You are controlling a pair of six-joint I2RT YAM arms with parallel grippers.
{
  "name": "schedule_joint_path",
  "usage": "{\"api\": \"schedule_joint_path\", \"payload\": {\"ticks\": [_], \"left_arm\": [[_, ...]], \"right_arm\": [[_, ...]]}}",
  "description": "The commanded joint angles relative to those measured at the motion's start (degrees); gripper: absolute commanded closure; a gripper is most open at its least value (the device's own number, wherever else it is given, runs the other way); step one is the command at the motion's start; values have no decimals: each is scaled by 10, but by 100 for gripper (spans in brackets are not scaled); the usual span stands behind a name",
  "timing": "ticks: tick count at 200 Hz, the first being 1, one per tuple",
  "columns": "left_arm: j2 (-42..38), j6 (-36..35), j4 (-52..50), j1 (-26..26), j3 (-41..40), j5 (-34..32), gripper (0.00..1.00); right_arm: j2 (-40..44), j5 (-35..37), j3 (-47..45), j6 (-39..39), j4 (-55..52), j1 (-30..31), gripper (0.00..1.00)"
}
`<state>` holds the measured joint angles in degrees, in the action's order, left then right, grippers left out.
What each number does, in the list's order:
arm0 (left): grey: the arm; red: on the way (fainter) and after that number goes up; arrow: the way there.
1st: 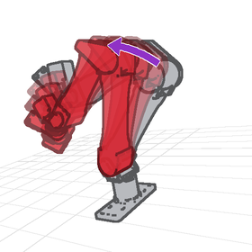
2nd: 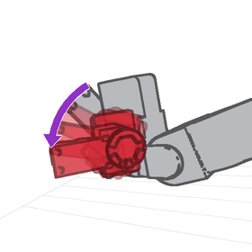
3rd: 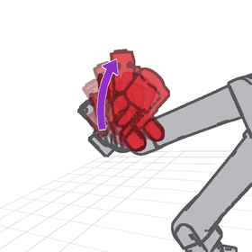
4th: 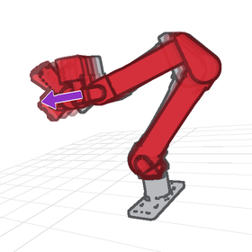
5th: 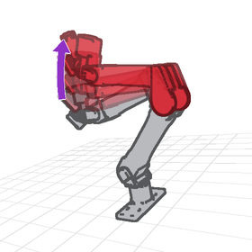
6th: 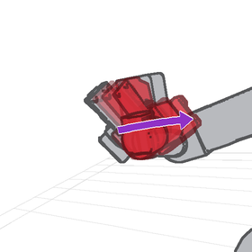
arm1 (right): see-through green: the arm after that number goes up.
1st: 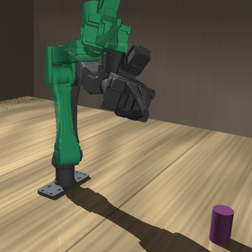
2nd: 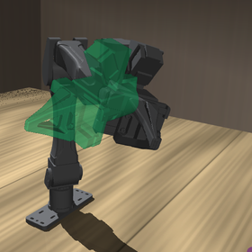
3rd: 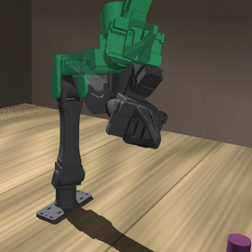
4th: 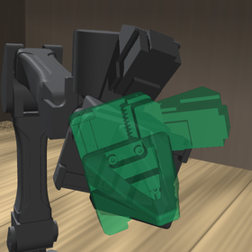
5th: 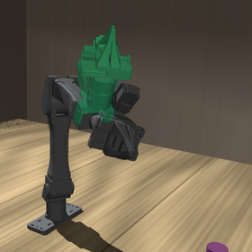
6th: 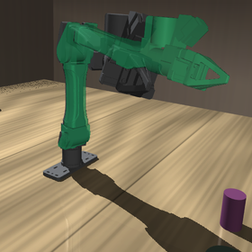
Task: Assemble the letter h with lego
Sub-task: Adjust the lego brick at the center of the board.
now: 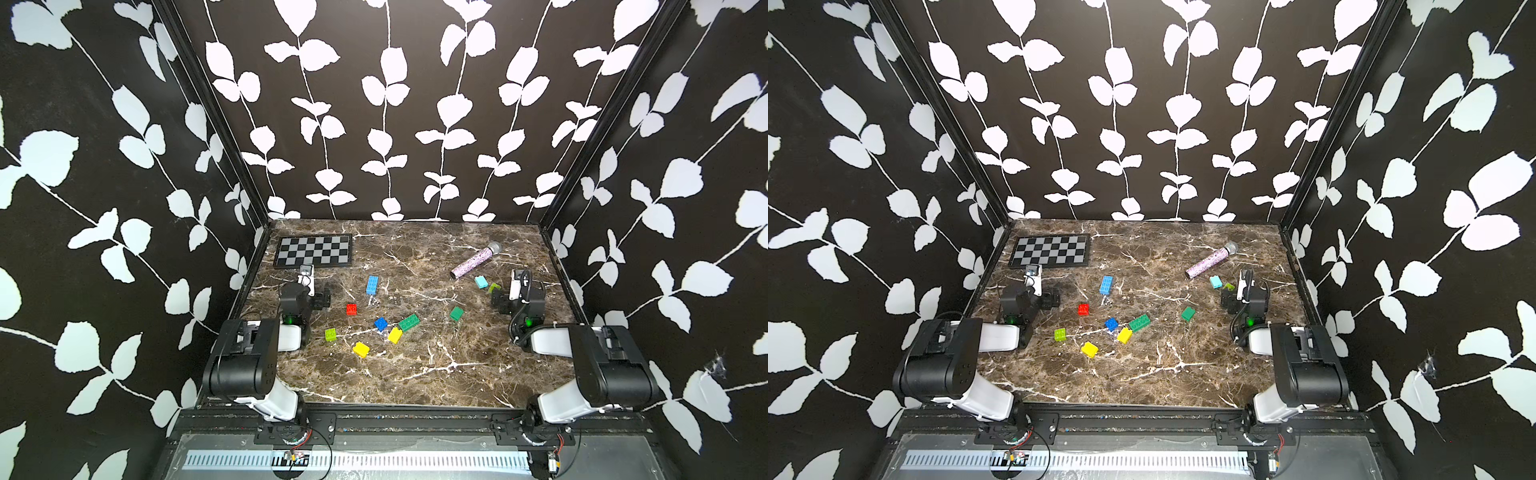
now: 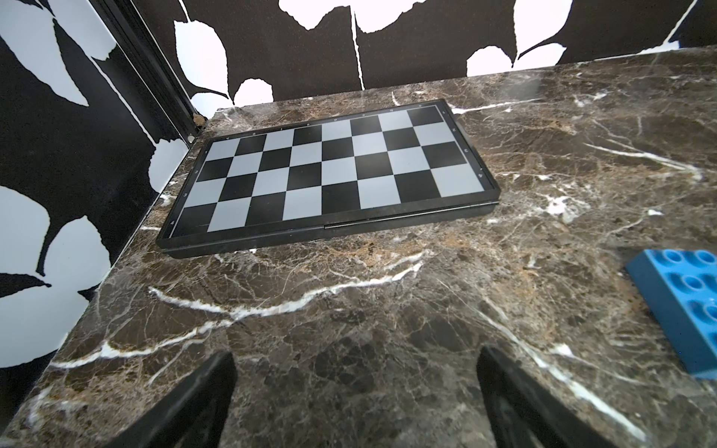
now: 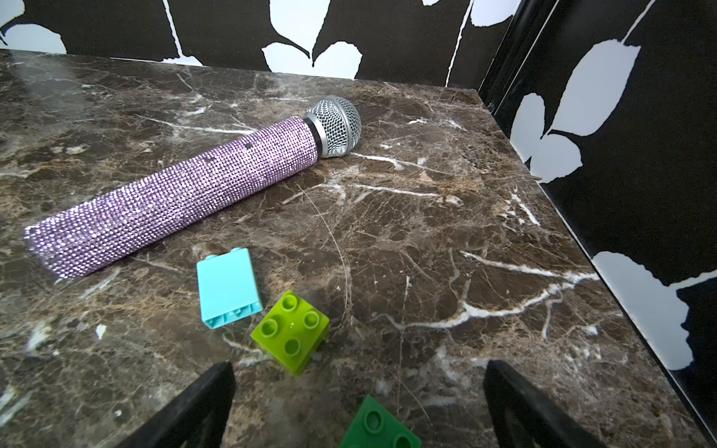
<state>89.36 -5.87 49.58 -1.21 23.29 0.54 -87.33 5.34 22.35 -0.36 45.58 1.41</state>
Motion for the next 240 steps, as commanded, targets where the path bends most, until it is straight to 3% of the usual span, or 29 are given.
{"api": "schedule_joint_path", "payload": {"ticks": [1, 109, 123, 145, 155, 172, 194, 203, 216, 227, 240], "left_arm": [[-3, -6, -2, -2, 6, -3, 1], [-5, -5, -3, -3, 6, -3, 1], [-12, 1, 3, -2, 6, -21, 1], [-102, 9, -122, -3, 29, -43, 1], [-153, 23, -169, -3, 40, -40, 1], [-234, 56, -207, -3, 54, -1, 1], [-302, 104, -241, -3, 85, 55, 1], [-318, 148, -244, -3, 94, 63, 1], [-331, 242, -303, -3, 114, 23, 1], [-341, 341, -388, -3, 128, -38, 1], [-348, 363, -380, -2, 111, -37, 1]], "right_arm": [[-4, 1, 14, 8, 18, 2, 1], [1, -7, 12, 12, 25, 2, 1], [32, -9, 28, 22, -26, 9, 1], [123, -39, 68, 44, -168, 28, 1], [163, -45, 84, 6, -201, 32, 1], [219, -33, 110, -146, -250, 32, 1], [260, -109, 128, -203, -282, 29, 1], [279, -109, 118, -248, -279, 28, 1], [308, -58, 91, -347, -278, 26, 1], [321, -64, 69, -368, -253, 17, 0], [324, -74, 73, -374, -254, 11, 0]]}}
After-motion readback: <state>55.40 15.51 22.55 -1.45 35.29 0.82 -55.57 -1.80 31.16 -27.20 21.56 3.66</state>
